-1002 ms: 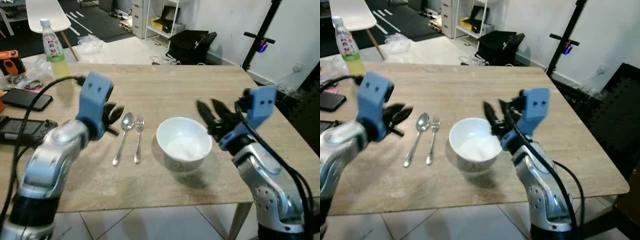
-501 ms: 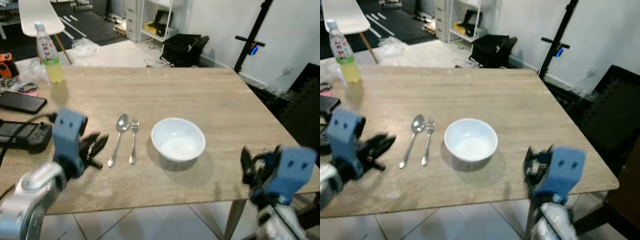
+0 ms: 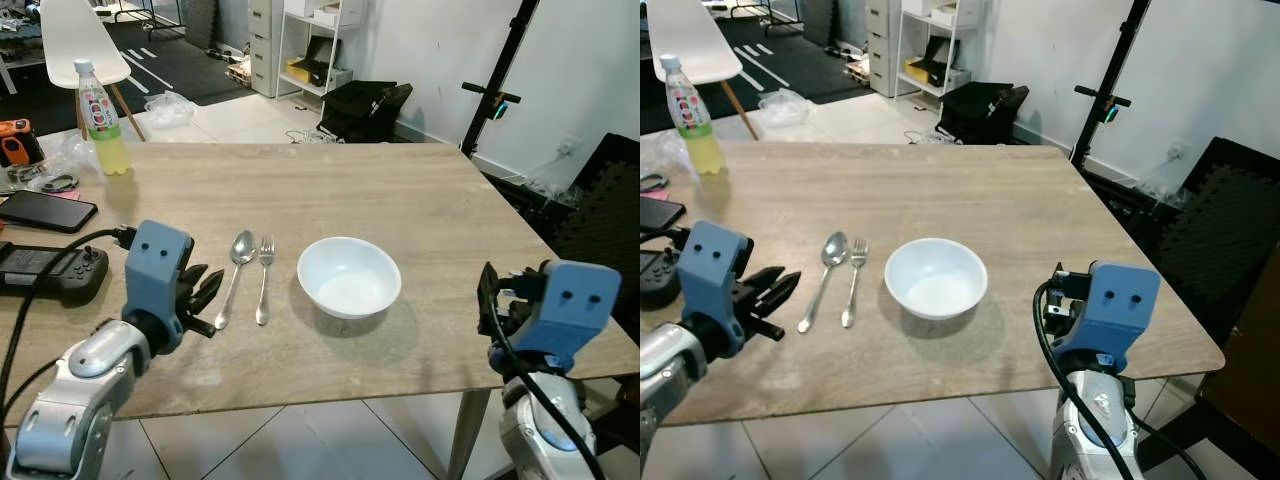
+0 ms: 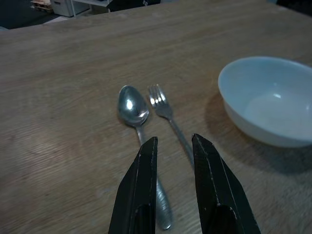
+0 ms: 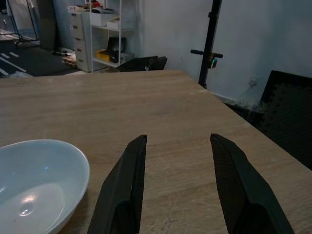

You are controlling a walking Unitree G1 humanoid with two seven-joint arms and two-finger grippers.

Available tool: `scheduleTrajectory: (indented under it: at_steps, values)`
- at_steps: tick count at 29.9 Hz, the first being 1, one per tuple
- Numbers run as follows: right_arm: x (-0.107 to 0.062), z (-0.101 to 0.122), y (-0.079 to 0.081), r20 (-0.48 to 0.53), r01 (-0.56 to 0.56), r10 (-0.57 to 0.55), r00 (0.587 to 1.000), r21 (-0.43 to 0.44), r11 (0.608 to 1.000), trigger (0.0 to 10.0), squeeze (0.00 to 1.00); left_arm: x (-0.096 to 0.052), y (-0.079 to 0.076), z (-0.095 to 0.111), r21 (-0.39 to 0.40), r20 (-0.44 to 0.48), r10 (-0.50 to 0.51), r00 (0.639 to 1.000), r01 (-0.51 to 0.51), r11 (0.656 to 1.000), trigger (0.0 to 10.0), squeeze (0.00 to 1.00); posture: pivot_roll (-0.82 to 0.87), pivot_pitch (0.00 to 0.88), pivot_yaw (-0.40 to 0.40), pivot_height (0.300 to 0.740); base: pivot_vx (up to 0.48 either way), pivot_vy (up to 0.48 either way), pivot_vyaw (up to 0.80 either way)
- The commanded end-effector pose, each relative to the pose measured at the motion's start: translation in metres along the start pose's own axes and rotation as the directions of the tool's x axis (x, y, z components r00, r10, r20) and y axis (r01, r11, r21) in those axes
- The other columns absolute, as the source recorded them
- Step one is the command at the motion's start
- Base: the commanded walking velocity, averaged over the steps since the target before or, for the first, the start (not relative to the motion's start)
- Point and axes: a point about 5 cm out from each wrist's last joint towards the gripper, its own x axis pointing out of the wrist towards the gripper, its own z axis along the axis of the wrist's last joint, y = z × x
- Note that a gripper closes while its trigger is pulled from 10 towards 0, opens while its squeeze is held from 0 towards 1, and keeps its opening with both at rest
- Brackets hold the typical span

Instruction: Setting the table

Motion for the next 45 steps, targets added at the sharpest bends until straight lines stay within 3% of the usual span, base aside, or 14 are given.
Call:
scheduleTrajectory:
  at_steps: [1,13,34,45]
  values:
    - [-0.001,-0.003,-0.002,-0.009,0.008,-0.008,1.000,-0.005,1.000,10.0,0.00,0.000,-0.001,-0.002,-0.008,-0.006,-0.002,1.000,0.001,1.000,10.0,0.00,0.10,0.083,-0.016,0.740,0.000,0.000,0.00]
    - [0.003,-0.011,0.005,-0.014,-0.022,0.022,1.000,-0.012,1.000,10.0,0.00,0.011,-0.008,-0.004,-0.112,0.058,0.041,0.997,-0.035,0.993,10.0,0.00,0.09,0.067,-0.020,0.740,0.000,0.000,0.00]
    - [0.003,-0.015,0.005,-0.020,-0.030,0.029,0.999,-0.016,0.999,10.0,0.00,0.013,-0.016,-0.004,-0.125,0.079,0.062,0.995,-0.051,0.991,10.0,0.00,0.08,0.075,-0.024,0.740,0.000,0.000,0.00]
    - [0.001,-0.017,0.005,-0.026,-0.024,0.024,0.999,-0.013,1.000,10.0,0.00,0.014,-0.017,-0.004,-0.125,0.078,0.056,0.995,-0.046,0.991,10.0,0.00,0.08,0.078,-0.020,0.740,-0.395,0.000,0.00]
